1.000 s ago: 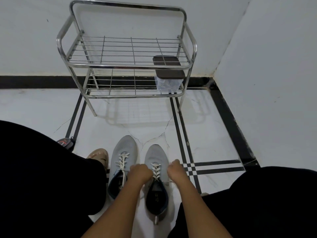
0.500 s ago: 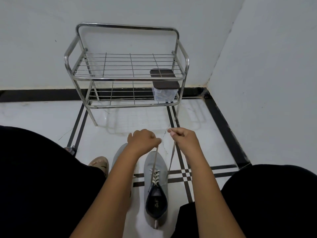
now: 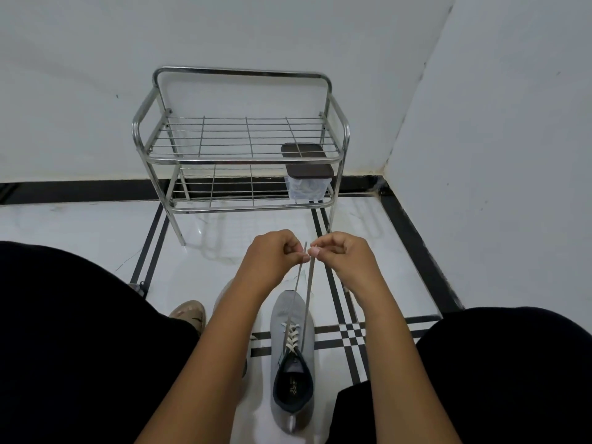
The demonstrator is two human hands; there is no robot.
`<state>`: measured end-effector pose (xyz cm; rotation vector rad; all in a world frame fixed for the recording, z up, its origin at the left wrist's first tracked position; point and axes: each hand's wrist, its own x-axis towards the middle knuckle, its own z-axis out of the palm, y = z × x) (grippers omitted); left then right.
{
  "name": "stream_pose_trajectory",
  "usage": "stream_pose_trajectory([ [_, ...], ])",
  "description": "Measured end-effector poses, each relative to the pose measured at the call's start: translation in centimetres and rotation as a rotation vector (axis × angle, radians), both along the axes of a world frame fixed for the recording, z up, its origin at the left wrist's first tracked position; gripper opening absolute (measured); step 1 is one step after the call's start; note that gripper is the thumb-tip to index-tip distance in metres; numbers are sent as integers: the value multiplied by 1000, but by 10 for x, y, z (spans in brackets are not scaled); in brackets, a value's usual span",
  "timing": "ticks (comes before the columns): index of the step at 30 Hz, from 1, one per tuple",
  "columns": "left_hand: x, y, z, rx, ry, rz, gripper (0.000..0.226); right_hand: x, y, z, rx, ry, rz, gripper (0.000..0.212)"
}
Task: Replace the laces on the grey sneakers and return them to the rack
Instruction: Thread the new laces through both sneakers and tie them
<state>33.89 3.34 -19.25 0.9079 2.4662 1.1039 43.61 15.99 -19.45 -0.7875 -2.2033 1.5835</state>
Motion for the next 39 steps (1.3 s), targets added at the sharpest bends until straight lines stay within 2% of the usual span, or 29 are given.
stream_pose_trajectory([
  [5, 3, -1, -1, 62, -52, 17, 21, 3, -1, 3, -35, 55, 9, 6],
  [12, 10, 1, -2, 159, -194, 45, 13, 3, -3, 4, -35, 59, 12, 7],
  [26, 14, 2, -15, 284, -247, 52, 12, 4, -5, 8, -24, 69, -8, 9],
  [31, 14, 3, -19, 299, -241, 47, 12, 2, -7, 7, 47, 43, 13, 7],
  [39, 13, 0, -22, 312, -346, 13, 4, 2, -8, 5, 14, 88, 9, 9],
])
